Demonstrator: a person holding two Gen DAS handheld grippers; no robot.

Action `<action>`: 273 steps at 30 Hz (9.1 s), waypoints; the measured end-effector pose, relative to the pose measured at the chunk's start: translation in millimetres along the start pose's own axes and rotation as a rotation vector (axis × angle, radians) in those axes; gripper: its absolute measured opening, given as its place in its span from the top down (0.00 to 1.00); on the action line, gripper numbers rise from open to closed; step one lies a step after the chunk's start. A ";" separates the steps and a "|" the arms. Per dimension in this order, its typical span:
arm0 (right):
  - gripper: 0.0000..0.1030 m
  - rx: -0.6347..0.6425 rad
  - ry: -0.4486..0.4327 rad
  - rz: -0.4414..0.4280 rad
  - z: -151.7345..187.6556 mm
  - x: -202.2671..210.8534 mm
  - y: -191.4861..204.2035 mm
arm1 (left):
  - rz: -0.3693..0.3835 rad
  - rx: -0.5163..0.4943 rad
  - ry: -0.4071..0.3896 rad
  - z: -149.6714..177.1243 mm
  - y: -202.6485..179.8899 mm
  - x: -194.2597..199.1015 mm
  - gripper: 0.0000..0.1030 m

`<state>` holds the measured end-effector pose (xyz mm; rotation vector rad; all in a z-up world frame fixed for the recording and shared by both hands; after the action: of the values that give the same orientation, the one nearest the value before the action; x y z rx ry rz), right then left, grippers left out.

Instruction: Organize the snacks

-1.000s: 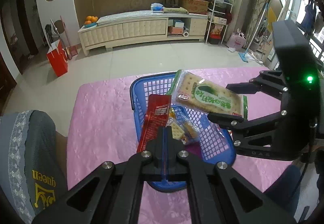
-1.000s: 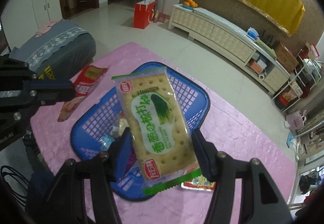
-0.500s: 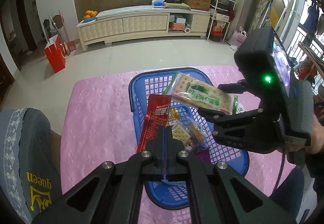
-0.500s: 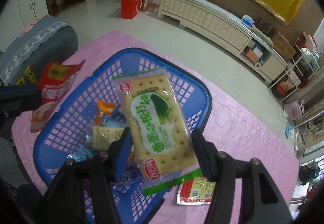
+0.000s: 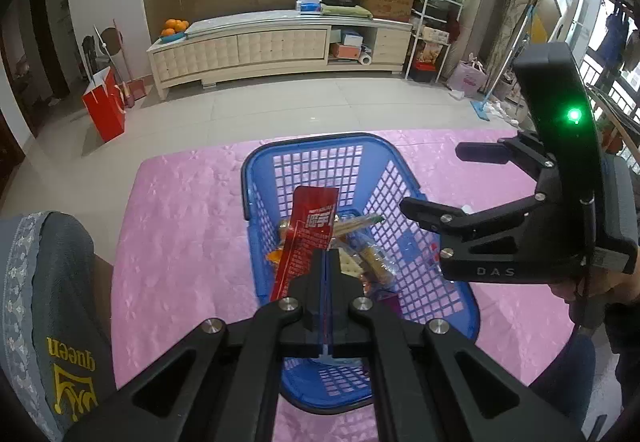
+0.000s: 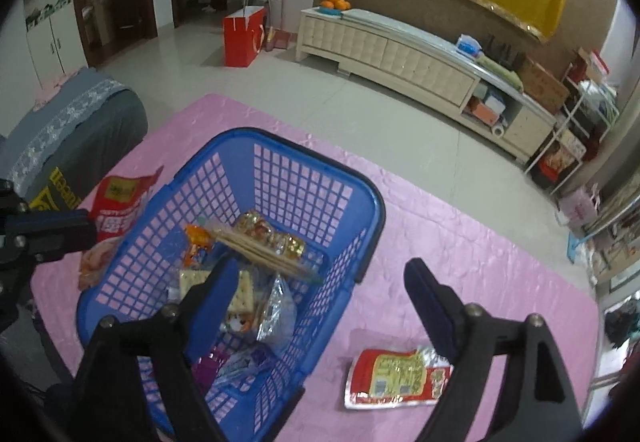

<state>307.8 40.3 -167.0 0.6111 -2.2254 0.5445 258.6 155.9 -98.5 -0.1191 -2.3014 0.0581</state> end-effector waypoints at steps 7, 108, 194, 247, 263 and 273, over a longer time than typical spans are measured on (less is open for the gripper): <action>0.15 -0.044 0.011 -0.004 15.8 11.0 -10.4 | 0.024 -0.031 -0.005 -3.6 -21.7 -4.1 1.00; 0.59 -0.826 0.478 0.007 120.7 -123.2 -117.4 | 0.069 -0.063 0.179 -7.3 -53.9 -118.5 0.24; 0.93 -0.334 0.223 -0.146 51.9 20.3 20.7 | -0.015 0.075 -0.010 27.1 17.0 16.3 0.24; 0.00 -0.300 -0.581 0.263 226.5 332.2 63.9 | -0.169 0.017 -0.545 178.2 -151.8 261.8 0.01; 0.00 -0.287 -0.586 0.265 231.1 334.5 69.4 | -0.170 0.016 -0.535 181.1 -152.6 262.7 0.01; 0.00 -0.285 -0.584 0.264 232.9 335.9 71.0 | -0.161 0.020 -0.527 182.0 -152.7 263.4 0.01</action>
<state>-64.4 -117.1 -72.8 0.3540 -2.8948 0.1725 -62.3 30.9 -13.4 0.1059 -2.8262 0.0327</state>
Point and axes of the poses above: each gripper's, at about its wrist camera, not at the fingertips, and x roughly against the way its jaws point, y to its left, z to its underside, the point moved 3 cm from there along -x, roughly the way its jaws point, and after that the axes turned 3 degrees about -y, right-handed, at the moved point
